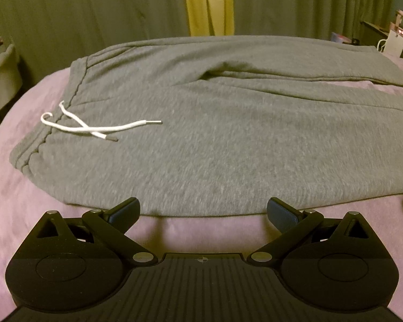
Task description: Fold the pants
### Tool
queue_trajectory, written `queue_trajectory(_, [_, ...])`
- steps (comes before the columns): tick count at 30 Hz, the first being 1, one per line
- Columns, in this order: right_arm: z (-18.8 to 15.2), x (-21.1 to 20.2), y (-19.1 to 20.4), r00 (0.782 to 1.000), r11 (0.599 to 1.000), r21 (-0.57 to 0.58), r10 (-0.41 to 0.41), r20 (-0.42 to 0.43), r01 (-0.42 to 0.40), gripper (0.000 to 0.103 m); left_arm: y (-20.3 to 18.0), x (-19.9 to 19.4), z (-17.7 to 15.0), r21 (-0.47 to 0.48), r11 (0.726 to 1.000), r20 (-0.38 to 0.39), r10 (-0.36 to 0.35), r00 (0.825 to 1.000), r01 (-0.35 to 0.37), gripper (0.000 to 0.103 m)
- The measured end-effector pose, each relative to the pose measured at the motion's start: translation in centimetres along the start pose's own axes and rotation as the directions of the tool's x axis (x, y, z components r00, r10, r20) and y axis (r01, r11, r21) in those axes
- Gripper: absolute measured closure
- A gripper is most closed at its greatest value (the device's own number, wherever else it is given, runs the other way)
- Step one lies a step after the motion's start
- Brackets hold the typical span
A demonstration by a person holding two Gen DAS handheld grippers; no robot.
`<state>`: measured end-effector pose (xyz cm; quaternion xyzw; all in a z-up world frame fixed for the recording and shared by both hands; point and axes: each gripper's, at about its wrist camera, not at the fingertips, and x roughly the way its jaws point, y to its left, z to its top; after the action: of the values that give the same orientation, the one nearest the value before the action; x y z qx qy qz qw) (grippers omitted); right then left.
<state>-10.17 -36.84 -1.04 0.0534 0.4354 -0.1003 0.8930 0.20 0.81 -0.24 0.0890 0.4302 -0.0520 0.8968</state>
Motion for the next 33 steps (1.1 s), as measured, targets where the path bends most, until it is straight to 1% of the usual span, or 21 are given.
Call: queue_trajectory(33, [-0.04,-0.07,0.06,1.0,1.0,-0.003,-0.004,0.001,0.004,0.004,0.38,0.13,-0.02,-0.031,1.0,-0.014,-0.007,1.0,0.006,0.0])
